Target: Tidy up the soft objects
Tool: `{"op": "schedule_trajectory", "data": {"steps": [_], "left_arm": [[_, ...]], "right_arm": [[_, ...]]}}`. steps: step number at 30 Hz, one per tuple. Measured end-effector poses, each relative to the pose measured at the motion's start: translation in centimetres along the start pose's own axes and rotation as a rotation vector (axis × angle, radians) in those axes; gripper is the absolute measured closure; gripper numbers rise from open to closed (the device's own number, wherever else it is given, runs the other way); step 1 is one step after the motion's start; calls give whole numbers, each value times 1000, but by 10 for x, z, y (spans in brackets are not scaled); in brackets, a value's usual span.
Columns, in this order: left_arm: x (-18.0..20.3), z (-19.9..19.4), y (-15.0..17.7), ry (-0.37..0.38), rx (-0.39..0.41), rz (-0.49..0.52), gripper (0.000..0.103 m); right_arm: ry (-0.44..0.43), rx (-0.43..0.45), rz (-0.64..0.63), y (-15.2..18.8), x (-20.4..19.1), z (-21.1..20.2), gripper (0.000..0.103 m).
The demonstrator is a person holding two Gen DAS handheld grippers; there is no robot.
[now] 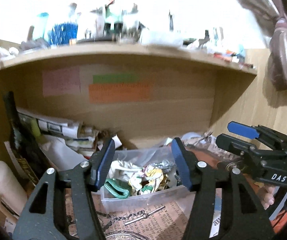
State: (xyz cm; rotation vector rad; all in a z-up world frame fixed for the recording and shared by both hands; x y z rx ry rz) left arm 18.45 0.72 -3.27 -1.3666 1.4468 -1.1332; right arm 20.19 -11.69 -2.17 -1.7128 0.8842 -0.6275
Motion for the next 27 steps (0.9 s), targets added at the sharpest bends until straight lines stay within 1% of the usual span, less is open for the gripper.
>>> {"op": "schedule_trajectory", "data": {"steps": [4,5,7,8,10,13,17,19,21,27], "left_arm": [[5,-20,-8,3,49,1,30],[6,-24,-9,6,58,0,29],[8,-29,-11,9,72,0,24],[8,-33,-12,8,80,-1,22],[8,-38,-14,2,95,-2,15],[9,-45,-16,-7,113,-9,9],[9,-48,-15,-4,111,-15,8],[9,-48,-14,-9,111,-13,4],[8,-49,-12,-15,112,-15,2],[10,-49,-11,-13,105,-21,1]], "right_arm": [[-7,43,10,-8,-5,-13,35],[-9,50,12,-9,-6,-16,33],[-12,63,16,-11,-9,-20,26],[-12,70,17,-11,-10,-22,25],[-10,80,17,-12,-13,-25,20],[-14,89,21,-13,-15,-32,16],[-8,92,22,-11,-16,-35,12],[1,99,24,-10,-16,-37,4],[12,110,27,-10,-15,-39,0],[17,120,39,-11,-15,-42,0]]}}
Point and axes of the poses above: each gripper's, at about its wrist camera, not at the fingertips, and z roughly the way its jaws point, x to its right, y to its underside, the point moved 10 cm from there along z, roughly the way its jaws point
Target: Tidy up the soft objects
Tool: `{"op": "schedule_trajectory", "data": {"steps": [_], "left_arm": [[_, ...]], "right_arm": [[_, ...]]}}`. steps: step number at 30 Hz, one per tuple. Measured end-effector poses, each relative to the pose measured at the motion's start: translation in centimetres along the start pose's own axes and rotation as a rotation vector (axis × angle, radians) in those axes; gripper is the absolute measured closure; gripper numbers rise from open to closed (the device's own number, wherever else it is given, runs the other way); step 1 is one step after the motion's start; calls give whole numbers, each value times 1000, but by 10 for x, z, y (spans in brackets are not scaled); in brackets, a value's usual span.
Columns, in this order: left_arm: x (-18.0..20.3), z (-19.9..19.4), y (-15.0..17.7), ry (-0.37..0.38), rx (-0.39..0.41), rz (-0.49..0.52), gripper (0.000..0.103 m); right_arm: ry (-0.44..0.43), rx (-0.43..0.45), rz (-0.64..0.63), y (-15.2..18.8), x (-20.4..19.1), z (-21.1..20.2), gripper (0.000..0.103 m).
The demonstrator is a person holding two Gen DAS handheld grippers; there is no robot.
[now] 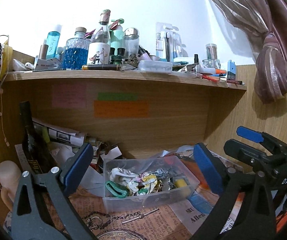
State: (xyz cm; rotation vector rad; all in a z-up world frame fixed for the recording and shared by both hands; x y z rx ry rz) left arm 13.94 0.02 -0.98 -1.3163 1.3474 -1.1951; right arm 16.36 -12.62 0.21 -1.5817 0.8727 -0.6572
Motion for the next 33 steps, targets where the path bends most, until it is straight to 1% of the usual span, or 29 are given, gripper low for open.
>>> {"op": "schedule_trajectory", "data": {"steps": [33], "left_arm": [[2,4,3,-2,-12,3,0]], "right_arm": [[4,-11,3,5,3,2,0]]}}
Point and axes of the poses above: each gripper's, at about its wrist camera, not at the fingertips, and z roughly the way its jaws point, x to its right, y to its underside, the point moved 10 cm from there along z, roughly the way its jaws point
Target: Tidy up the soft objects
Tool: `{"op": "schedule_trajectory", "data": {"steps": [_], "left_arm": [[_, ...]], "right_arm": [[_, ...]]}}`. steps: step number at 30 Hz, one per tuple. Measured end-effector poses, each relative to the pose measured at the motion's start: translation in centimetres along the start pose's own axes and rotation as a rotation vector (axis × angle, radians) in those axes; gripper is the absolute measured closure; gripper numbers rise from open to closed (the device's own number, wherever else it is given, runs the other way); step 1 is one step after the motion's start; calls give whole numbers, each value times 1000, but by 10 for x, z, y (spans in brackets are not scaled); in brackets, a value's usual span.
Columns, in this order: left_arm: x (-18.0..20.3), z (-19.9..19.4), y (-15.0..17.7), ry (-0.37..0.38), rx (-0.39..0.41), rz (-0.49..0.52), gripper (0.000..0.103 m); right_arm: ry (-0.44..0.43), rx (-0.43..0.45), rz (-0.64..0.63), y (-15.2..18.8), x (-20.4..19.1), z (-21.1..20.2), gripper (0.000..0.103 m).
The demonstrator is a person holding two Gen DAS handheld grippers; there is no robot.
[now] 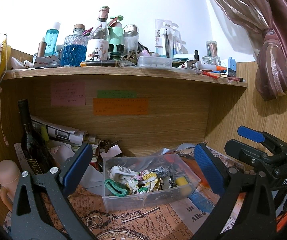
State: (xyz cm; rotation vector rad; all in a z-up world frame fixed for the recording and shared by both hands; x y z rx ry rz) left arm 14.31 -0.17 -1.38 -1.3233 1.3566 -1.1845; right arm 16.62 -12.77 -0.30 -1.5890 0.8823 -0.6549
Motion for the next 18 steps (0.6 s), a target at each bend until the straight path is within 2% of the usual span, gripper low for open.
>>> {"op": "schedule_trajectory", "data": {"steps": [18], "left_arm": [[3,0,0,-7,-3,-1,0]], "right_arm": [[2,-1,1,-1,-1,-1,0]]}}
Point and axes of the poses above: each gripper's, at about its wrist camera, not at the fingertips, and z roughly the way its jaws point, x to its right, y to its underside, the point moved 10 cm from there along z, roughly the way its jaws point
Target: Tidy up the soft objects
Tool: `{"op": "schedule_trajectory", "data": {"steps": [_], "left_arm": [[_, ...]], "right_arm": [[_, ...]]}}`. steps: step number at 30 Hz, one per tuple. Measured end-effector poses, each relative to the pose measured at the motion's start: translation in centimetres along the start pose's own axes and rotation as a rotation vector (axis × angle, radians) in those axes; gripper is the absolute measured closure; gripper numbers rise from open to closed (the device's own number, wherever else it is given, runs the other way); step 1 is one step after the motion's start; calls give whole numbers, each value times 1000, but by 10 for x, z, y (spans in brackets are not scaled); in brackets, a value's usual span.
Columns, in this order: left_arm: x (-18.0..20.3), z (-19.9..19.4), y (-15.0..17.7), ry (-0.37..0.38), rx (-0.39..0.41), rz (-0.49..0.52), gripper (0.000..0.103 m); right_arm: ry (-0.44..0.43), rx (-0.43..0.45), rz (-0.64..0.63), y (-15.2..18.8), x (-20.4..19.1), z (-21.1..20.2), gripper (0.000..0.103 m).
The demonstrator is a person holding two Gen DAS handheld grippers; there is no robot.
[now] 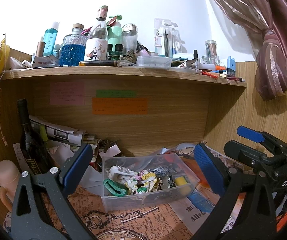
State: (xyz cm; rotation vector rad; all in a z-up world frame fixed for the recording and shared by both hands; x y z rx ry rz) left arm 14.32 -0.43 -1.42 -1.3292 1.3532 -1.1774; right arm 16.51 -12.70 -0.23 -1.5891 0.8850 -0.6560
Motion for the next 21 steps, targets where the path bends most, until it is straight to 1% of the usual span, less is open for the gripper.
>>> {"op": "schedule_trajectory", "data": {"steps": [14,21], "left_arm": [[2,2,3,26,-13,4,0],[1,2,4,24,-15,-2,0]], "right_arm": [[1,-1,0,0,1,0,0],[1,-3,1,1,3,1,0]]}}
Point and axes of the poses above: each gripper's, at about its wrist camera, not at the fingertips, and z roughly the way its jaws point, x to its right, y to its underside, the point moved 10 cm from there along z, roughly the way its jaws point
